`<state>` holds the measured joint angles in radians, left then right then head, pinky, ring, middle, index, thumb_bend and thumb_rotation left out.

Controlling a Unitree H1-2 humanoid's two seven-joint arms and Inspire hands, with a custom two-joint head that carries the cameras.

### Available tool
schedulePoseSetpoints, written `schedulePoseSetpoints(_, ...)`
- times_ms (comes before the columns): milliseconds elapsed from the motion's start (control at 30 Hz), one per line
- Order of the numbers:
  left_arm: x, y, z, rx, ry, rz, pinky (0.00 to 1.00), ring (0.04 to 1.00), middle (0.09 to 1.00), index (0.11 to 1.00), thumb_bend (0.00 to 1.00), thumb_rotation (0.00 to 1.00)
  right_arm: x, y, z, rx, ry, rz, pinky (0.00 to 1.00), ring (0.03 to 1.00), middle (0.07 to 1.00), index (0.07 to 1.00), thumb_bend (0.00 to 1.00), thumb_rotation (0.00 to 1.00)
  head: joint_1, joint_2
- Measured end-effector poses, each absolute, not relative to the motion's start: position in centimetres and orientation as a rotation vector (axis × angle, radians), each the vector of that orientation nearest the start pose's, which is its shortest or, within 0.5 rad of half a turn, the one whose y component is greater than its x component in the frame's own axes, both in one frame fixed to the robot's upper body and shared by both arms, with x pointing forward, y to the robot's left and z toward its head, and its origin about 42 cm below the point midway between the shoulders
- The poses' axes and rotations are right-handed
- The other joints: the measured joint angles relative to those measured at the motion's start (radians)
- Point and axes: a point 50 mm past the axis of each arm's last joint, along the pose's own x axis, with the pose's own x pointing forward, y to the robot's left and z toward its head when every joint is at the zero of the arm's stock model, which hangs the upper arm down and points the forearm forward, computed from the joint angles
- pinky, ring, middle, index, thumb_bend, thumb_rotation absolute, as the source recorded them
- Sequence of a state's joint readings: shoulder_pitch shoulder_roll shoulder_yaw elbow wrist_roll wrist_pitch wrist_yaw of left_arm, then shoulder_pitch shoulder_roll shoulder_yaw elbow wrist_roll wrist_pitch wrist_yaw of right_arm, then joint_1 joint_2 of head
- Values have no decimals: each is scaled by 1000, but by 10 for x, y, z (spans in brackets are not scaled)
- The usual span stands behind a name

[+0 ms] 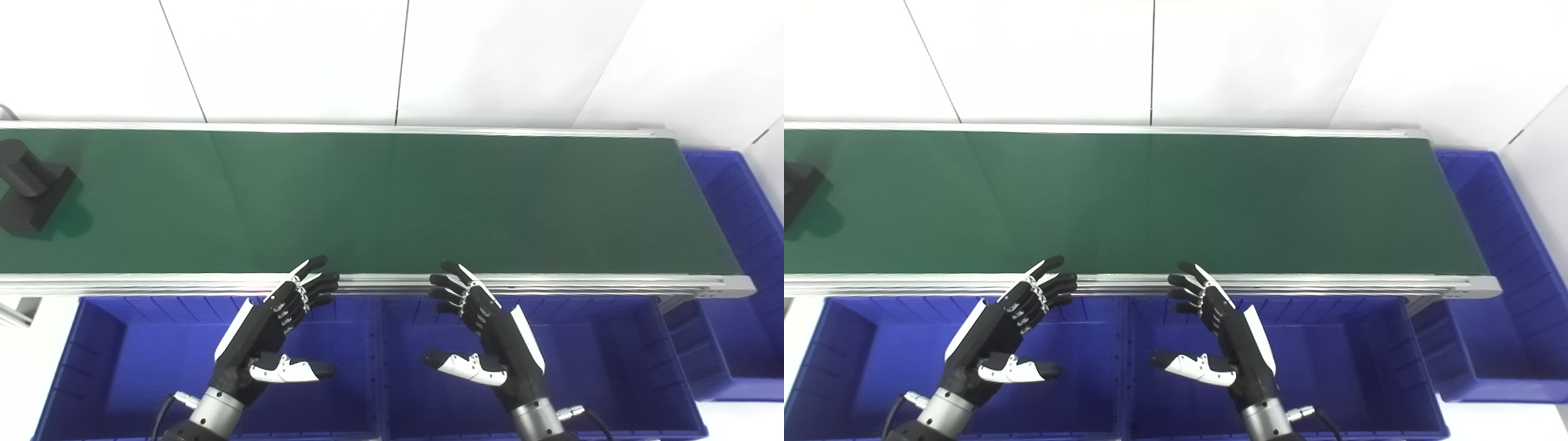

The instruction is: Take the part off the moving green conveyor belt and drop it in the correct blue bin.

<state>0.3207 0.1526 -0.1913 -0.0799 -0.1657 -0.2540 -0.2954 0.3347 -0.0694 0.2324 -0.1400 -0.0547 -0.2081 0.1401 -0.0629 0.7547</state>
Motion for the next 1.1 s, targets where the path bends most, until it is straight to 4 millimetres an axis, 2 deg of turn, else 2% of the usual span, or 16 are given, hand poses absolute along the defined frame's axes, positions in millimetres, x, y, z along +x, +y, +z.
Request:
schedulePoseSetpoints(367, 165, 209, 61, -64, -2, -401, 833, 840, 840, 907, 922, 261, 166, -177, 71, -59, -13, 307, 731, 789, 826, 893, 792, 363, 11, -5)
schedulePoseSetpoints(467, 165, 208, 61, -68, -3, -400, 834, 838, 838, 905, 926, 255, 166, -178, 70, -58, -10, 306, 732, 791, 827, 895, 791, 364, 32, -17)
schedulePoseSetpoints(500, 165, 207, 61, -71, -2, -399, 837, 835, 833, 904, 928, 255, 166, -178, 69, -58, -7, 305, 734, 790, 827, 896, 790, 366, 67, -31)
schedulePoseSetpoints(567, 165, 204, 59, -80, 1, -397, 836, 829, 825, 900, 936, 258, 165, -179, 67, -57, -3, 304, 732, 791, 828, 898, 785, 371, 93, -40)
schedulePoseSetpoints(633, 165, 201, 56, -86, 10, -396, 834, 827, 823, 900, 937, 259, 165, -181, 65, -56, -4, 304, 737, 795, 831, 902, 781, 373, 97, -41)
schedulePoseSetpoints(700, 164, 200, 55, -87, 13, -398, 828, 828, 827, 900, 935, 252, 165, -182, 65, -50, -4, 304, 739, 795, 831, 904, 775, 370, 149, -64)
schedulePoseSetpoints(800, 165, 198, 55, -85, 10, -401, 816, 829, 831, 902, 927, 235, 165, -186, 64, -54, -10, 301, 744, 796, 832, 906, 769, 366, 184, -83)
schedulePoseSetpoints(833, 166, 197, 55, -81, 10, -404, 814, 827, 831, 901, 926, 230, 165, -187, 63, -53, -11, 300, 747, 799, 834, 908, 766, 366, 218, -104)
schedulePoseSetpoints(867, 166, 195, 54, -80, 9, -406, 814, 826, 830, 901, 925, 229, 165, -188, 62, -53, -10, 300, 749, 799, 835, 909, 765, 367, 218, -104)
schedulePoseSetpoints(900, 166, 192, 53, -83, 10, -407, 812, 820, 824, 895, 927, 223, 165, -189, 60, -52, -7, 299, 754, 803, 838, 910, 757, 360, 253, -127)
schedulePoseSetpoints(967, 166, 188, 49, -83, 16, -403, 807, 816, 819, 889, 932, 221, 164, -192, 57, -50, -9, 297, 757, 805, 841, 913, 748, 352, 261, -130)
schedulePoseSetpoints(1033, 165, 185, 45, -84, 18, -400, 796, 810, 815, 882, 947, 230, 164, -195, 54, -47, -9, 298, 764, 811, 847, 919, 738, 355, 316, -179)
schedulePoseSetpoints(1100, 165, 179, 42, -85, 23, -403, 791, 806, 810, 876, 964, 228, 164, -197, 49, -43, 1, 298, 769, 817, 851, 925, 737, 367, 333, -199)
